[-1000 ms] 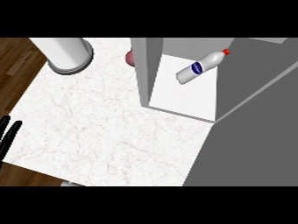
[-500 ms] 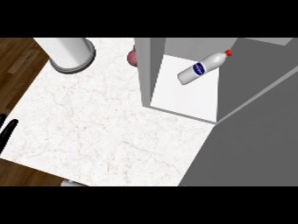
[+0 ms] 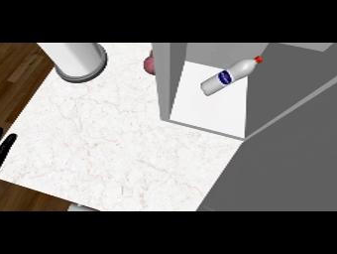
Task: Pick up the bottled water, place it into the cabinet and close the cabinet
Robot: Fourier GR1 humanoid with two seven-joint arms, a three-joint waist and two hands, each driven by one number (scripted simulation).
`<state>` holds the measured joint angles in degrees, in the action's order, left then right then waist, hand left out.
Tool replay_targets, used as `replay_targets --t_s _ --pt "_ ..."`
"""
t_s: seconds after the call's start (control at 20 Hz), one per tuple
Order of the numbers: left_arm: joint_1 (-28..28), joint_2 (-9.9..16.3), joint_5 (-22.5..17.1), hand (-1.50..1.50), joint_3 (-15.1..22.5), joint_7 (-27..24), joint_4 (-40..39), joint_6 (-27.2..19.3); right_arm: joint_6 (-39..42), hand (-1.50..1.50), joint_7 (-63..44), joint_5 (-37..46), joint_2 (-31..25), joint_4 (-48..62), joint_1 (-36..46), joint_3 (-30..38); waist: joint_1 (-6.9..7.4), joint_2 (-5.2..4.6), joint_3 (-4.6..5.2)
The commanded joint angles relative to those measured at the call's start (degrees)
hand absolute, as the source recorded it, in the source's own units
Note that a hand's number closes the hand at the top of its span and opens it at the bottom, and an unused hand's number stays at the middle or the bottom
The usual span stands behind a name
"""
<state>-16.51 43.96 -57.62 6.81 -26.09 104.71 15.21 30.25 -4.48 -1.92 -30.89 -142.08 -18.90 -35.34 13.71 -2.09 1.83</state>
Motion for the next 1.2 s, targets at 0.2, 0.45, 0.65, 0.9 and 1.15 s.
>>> replay_targets --t_s 0.2,0.45,0.65,0.9,1.15 --pt "0.4 0.2 -0.5 -1.50 -0.3 -0.1 0.1 1.5 -0.6 1.50 -3.6 -5.4 4.9 2.4 0.9 -6.7 2.24 -1.94 -0.24" --pt "1.8 0.8 -0.8 -1.50 -1.0 0.0 -0.1 2.1 -0.9 1.50 -3.2 -8.8 6.4 4.0 1.4 -5.5 2.81 -2.75 -0.45" --pt "1.5 0.9 -0.8 -1.50 -1.1 0.0 -0.7 2.8 -3.2 1.50 -5.0 -9.6 8.2 5.5 2.4 -2.9 2.89 -2.55 -0.39" --pt "2.5 1.3 -1.2 -1.50 -1.4 0.7 -1.2 2.6 -4.7 1.50 -8.8 -7.6 9.8 7.3 9.8 1.7 2.19 -2.01 -0.45" --pt "2.5 1.0 -1.3 -1.50 -1.2 0.7 -2.3 3.1 -5.1 1.50 -14.5 -7.0 11.1 12.6 17.6 4.0 2.20 -1.68 -0.46"
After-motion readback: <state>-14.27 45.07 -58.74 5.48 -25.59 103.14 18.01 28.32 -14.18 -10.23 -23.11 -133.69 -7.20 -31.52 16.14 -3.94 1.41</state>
